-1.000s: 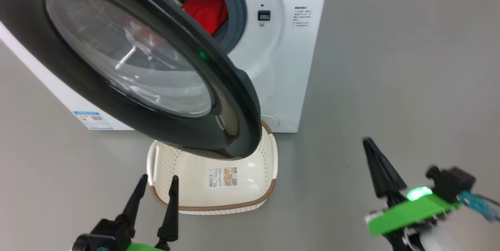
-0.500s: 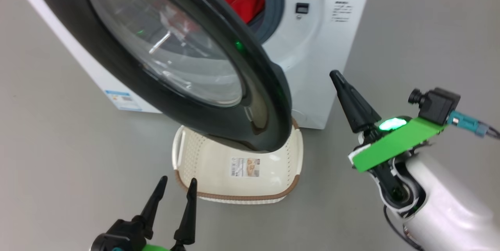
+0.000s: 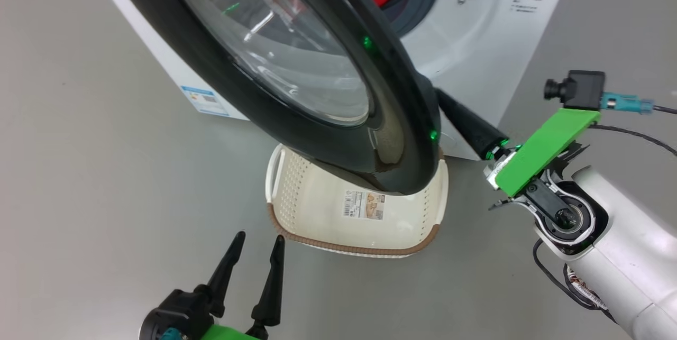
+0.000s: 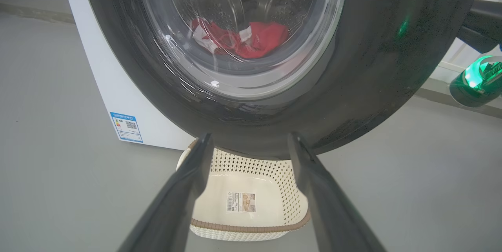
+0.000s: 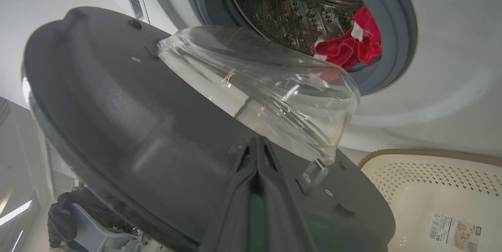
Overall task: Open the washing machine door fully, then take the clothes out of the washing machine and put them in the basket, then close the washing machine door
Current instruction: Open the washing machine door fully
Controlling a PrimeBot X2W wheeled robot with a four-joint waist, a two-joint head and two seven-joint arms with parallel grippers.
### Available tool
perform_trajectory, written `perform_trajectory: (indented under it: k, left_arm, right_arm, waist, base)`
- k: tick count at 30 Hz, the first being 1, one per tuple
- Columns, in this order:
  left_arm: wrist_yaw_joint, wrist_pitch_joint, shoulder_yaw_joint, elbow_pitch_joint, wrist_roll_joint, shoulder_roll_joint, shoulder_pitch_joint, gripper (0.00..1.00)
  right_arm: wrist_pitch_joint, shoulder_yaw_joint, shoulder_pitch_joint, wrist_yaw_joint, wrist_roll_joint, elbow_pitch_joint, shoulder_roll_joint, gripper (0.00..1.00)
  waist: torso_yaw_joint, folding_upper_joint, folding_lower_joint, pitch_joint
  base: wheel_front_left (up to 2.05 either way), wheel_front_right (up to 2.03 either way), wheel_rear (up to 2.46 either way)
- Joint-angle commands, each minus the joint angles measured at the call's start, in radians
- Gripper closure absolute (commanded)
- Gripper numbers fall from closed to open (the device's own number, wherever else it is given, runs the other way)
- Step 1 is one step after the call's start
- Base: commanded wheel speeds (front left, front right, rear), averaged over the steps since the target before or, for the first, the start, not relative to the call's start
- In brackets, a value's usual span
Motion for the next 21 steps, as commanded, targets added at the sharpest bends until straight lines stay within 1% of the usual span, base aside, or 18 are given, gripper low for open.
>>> perform_trajectory:
  k: [1, 5, 9, 21]
  left_arm:
    - [0.007, -0.012, 0.025, -0.023, -0.012, 0.010, -0.023, 0.00]
    - [0.012, -0.012, 0.012, -0.024, -0.022, 0.010, -0.023, 0.00]
    - [0.016, -0.012, 0.005, -0.025, -0.024, 0.010, -0.014, 0.00]
    - [0.021, -0.012, 0.012, -0.020, -0.001, 0.010, 0.049, 0.00]
  right_arm:
    - [0.029, 0.010, -0.009, 0.007, 0.021, -0.025, 0.000, 1.00]
    - [0.100, 0.011, 0.002, 0.007, 0.052, -0.026, 0.001, 1.00]
    - [0.129, 0.009, 0.024, 0.007, 0.054, -0.041, 0.017, 1.00]
    - [0.184, 0.065, 0.125, 0.007, 0.019, -0.082, 0.074, 1.00]
  waist:
    - [0.018, 0.0000, 0.0000, 0.008]
    - [0.037, 0.0000, 0.0000, -0.004]
    - [0.055, 0.0000, 0.0000, -0.025]
    - [0.135, 0.0000, 0.0000, -0.115]
  base:
    - [0.00, 0.00, 0.00]
    - [0.00, 0.00, 0.00]
    - [0.00, 0.00, 0.00]
    - [0.00, 0.00, 0.00]
